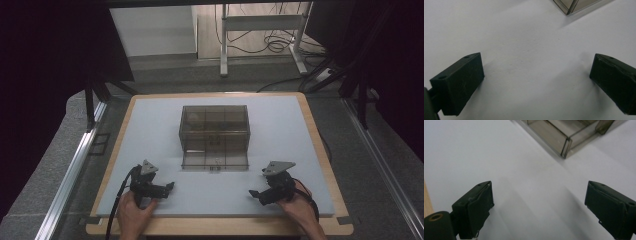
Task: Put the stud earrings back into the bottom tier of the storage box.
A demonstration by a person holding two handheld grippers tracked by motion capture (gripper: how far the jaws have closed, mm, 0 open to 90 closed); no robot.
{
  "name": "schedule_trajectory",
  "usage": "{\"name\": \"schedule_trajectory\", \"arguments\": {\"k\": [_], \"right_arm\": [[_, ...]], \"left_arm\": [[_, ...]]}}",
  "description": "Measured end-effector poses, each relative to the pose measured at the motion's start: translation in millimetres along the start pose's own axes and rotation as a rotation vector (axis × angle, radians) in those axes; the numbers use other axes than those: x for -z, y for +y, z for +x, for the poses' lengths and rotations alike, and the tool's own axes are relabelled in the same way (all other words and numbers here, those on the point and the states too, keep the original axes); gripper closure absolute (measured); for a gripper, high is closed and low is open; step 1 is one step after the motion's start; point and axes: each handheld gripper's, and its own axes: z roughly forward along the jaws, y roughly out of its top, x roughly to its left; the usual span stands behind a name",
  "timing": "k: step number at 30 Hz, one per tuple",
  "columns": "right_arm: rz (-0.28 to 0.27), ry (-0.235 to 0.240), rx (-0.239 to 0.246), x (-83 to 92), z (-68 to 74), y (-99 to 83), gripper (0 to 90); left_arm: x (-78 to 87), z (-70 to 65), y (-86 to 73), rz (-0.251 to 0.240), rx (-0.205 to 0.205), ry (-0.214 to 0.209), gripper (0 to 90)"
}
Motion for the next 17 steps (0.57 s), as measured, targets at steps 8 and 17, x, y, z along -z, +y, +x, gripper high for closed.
{"name": "schedule_trajectory", "arguments": {"k": [8, 17], "right_arm": [[-0.024, -0.013, -0.011, -1.7, 0.3, -13.6, 7.6], [-0.025, -0.017, -0.011, -2.0, 0.6, -14.6, 7.5]], "left_arm": [[0.0, 0.0, 0.0, 0.0, 0.0, 0.0, 0.0], [0.0, -0.1, -0.1, 0.0, -0.001, 0.0, 0.0]]}}
